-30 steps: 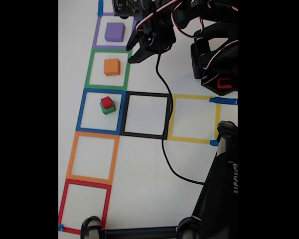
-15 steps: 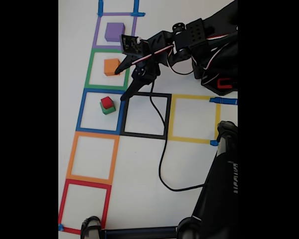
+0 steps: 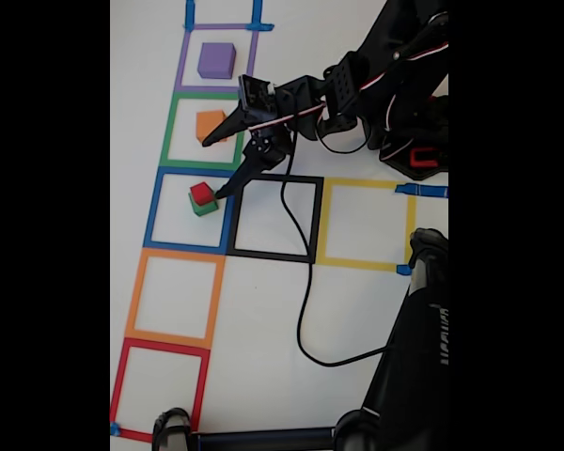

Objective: Tower of hanoi

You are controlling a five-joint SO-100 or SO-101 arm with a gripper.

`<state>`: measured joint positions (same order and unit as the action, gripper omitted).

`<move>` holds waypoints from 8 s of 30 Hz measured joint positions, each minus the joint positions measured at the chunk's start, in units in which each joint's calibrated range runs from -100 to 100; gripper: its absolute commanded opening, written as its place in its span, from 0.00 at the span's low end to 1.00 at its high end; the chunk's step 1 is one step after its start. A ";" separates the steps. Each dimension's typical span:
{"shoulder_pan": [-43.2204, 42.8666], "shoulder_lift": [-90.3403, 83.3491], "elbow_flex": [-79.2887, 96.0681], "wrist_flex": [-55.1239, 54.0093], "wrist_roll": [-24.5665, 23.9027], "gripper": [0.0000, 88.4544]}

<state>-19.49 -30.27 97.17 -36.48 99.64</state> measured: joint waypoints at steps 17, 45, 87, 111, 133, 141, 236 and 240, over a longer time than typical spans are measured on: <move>-0.70 33.43 -11.51 -23.06 0.00 0.36; -5.73 45.25 -18.95 -27.73 0.00 0.34; -7.61 47.36 -20.98 -28.21 0.00 0.04; -8.31 28.87 -22.40 -13.78 0.00 0.03; 9.01 -13.93 -64.72 91.74 -1.62 0.02; 22.94 -15.79 -85.70 116.73 -0.54 0.02; 50.91 37.40 -23.46 -12.49 0.00 0.18; 50.91 37.32 -23.46 -12.49 0.00 0.18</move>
<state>31.42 7.05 73.71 -48.97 99.64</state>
